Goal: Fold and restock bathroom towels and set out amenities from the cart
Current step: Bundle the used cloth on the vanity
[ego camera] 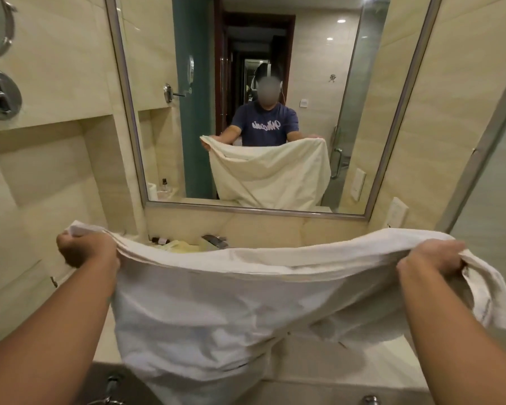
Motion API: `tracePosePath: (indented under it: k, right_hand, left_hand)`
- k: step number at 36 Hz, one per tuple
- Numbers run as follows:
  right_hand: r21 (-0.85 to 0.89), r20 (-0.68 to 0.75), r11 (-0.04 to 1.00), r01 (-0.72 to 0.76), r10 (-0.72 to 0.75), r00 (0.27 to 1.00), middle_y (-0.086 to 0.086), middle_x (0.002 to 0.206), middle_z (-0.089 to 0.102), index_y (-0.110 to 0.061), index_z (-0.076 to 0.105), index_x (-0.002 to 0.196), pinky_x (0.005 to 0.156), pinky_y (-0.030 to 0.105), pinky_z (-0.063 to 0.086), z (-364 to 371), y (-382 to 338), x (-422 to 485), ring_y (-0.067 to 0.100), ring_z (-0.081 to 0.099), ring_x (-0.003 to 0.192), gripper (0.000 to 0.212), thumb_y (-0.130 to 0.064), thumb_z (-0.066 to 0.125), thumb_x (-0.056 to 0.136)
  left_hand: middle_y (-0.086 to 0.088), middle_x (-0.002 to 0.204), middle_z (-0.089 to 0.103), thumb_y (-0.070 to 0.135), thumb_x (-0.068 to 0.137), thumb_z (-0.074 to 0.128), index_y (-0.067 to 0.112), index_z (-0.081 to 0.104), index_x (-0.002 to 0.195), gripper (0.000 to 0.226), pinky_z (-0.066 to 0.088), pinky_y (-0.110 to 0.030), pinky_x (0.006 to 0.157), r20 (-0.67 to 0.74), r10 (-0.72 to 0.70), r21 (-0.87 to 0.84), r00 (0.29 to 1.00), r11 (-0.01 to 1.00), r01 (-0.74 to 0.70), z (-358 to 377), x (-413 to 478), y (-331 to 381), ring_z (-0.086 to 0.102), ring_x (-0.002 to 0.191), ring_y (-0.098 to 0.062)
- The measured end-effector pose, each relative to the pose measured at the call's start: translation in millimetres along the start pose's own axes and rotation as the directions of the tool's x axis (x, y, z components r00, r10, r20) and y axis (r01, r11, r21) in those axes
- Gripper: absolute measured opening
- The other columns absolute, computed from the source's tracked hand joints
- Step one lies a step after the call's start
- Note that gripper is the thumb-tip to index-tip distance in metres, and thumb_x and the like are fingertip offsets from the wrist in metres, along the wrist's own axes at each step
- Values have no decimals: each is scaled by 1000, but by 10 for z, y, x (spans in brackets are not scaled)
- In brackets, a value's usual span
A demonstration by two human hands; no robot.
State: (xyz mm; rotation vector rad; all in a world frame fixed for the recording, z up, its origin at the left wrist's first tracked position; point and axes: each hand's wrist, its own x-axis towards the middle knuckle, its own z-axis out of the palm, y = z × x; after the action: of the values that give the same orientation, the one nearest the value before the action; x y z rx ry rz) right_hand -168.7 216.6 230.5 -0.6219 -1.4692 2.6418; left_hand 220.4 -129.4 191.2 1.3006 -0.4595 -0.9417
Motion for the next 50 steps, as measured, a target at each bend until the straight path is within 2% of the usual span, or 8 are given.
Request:
tracePosePath:
  k: [5,13,21,27,35,40,44,50]
  right_hand:
    - [-246,322,966,-80,160,933,1,98,64,-20,51,117,89,42,55,97,169,-165,20,63,86,18,-32,48,104]
    - [-673,440,714,194,175,881,6,96,57,-8,54,113,82,38,40,151,375,-226,22,50,84,28,-31,52,97]
    - [-266,228,962,-62,126,965,4,110,68,-12,61,116,85,38,57,103,374,-46,24,67,99,29,-23,54,90]
    - [88,390,953,-291,236,890,19,122,69,-1,57,133,89,55,58,5,291,376,39,70,104,99,-6,63,35]
    - [82,157,988,-130,116,981,10,104,73,-6,62,113,66,31,61,75,261,335,23,75,86,48,-11,60,65]
    - [83,246,987,-135,111,963,9,109,72,-5,65,106,56,27,56,148,146,292,18,70,76,42,-6,69,65]
    - [-190,668,946,-264,322,671,18,115,69,-3,66,124,82,49,61,163,340,115,38,69,97,79,-12,76,46]
    - [-470,753,846,-252,533,385,27,131,62,5,57,137,101,57,48,304,764,-402,48,58,113,79,-3,62,59]
  left_hand:
    - [-22,140,60,23,107,42,3,61,134,39,44,-42,106,256,9,242,967,968,-73,153,53,-185,57,127,-39]
    - [-1,70,25,11,61,48,23,31,66,22,21,-34,58,616,-106,120,781,992,41,332,-318,-270,29,61,-19]
    - [-9,99,69,0,87,57,9,65,97,15,54,-44,90,715,102,296,692,853,-431,396,-191,-248,65,96,-31]
    - [-24,111,68,-12,91,52,-5,59,123,34,61,-47,86,546,-60,-110,836,984,142,600,127,-116,74,91,-34]
    - [10,63,66,10,107,40,21,55,94,22,53,-21,78,724,-251,-163,642,843,513,627,318,-211,60,71,-2]
    - [21,72,47,16,98,52,-3,60,106,22,42,-14,68,956,-264,87,125,666,741,366,460,-363,45,61,4]
    - [-2,85,57,26,103,47,12,48,117,19,54,-25,62,951,-97,281,-294,671,686,564,54,-471,52,56,-1]
    - [-11,77,64,5,87,74,10,52,115,36,53,-23,49,878,-333,447,-343,825,346,747,-985,-524,57,51,-15]
